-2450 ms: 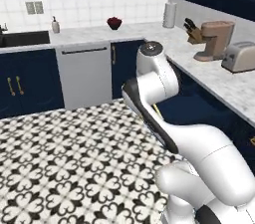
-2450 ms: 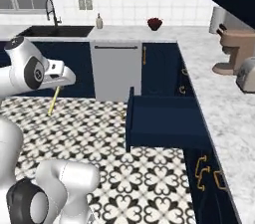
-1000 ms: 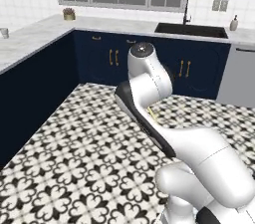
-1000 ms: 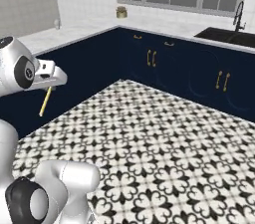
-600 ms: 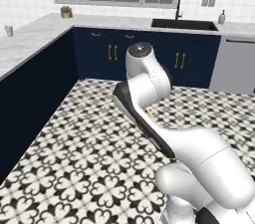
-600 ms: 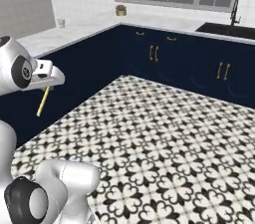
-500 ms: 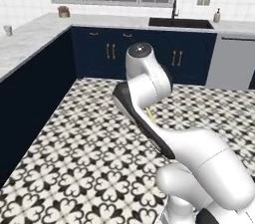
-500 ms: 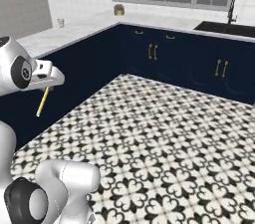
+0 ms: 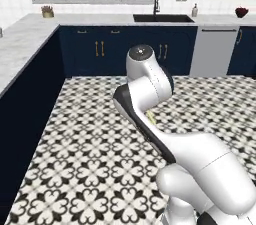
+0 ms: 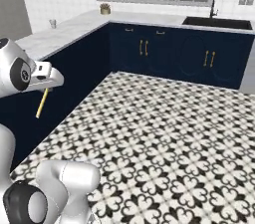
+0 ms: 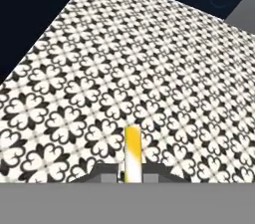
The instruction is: Take a straw from the drawer in front and place it inside the glass cup on the dining counter.
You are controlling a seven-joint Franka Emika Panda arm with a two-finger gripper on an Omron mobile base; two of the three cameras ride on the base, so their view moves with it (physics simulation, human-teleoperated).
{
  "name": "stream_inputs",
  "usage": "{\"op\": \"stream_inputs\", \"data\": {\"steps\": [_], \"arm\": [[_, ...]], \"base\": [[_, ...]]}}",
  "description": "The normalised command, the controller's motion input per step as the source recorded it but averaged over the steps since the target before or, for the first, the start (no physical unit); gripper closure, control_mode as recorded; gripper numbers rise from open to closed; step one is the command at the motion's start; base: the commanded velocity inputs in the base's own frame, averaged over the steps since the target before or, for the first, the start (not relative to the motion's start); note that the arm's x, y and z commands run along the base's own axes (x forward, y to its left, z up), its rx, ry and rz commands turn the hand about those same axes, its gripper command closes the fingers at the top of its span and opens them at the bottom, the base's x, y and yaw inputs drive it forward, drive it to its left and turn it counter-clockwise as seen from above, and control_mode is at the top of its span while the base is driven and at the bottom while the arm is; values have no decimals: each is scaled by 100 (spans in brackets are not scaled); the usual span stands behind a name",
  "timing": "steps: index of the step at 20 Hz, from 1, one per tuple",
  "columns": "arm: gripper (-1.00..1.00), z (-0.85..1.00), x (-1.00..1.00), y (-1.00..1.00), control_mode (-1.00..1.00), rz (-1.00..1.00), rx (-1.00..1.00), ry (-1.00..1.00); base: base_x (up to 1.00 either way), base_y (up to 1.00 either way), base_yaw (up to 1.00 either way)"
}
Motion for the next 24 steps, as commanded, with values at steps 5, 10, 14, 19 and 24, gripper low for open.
{"op": "stream_inputs", "data": {"steps": [5, 10, 14, 19, 24], "arm": [[100, 0, 0, 0, 100, 0, 0, 0], [100, 0, 0, 0, 100, 0, 0, 0], [100, 0, 0, 0, 100, 0, 0, 0], [100, 0, 0, 0, 100, 0, 0, 0], [100, 0, 0, 0, 100, 0, 0, 0]], "base": [[-62, 100, -34], [-78, 100, -30], [-50, 100, -17], [-16, 100, -10], [0, 100, -14]]}}
